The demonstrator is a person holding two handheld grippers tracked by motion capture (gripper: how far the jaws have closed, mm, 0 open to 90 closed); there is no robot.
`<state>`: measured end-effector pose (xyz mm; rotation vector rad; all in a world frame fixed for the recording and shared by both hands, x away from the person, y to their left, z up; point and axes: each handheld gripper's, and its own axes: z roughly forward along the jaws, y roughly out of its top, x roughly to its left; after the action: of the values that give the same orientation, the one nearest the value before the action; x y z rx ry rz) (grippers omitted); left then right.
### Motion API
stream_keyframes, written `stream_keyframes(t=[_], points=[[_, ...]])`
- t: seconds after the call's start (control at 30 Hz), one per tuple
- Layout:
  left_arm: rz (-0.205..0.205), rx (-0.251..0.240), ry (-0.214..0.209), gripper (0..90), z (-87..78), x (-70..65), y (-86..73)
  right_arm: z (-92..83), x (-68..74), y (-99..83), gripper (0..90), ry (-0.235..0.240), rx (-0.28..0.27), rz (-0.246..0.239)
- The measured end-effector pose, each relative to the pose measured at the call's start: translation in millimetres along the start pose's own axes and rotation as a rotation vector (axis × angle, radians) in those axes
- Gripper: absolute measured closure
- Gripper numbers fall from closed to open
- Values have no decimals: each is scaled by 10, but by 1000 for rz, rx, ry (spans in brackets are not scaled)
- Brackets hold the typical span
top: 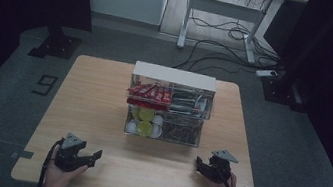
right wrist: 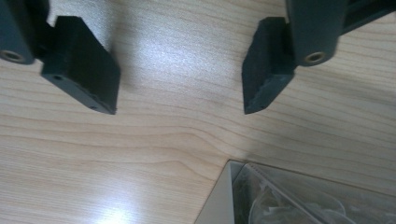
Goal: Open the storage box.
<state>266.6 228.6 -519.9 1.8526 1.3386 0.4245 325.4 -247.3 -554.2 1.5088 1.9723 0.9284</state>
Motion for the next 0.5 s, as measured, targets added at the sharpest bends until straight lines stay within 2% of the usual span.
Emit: stream_keyframes(t=[0.17, 0.27, 0.5], points=[[-2, -12, 3, 258, -29, 6, 11, -38, -36, -9, 422, 37, -22, 19], [-8, -10, 4, 258, -22, 26, 5, -108, -39, 15, 490, 43, -69, 18], [-12, -5, 4, 259, -24, 44, 6, -253, -33, 65, 610, 69, -141, 24]])
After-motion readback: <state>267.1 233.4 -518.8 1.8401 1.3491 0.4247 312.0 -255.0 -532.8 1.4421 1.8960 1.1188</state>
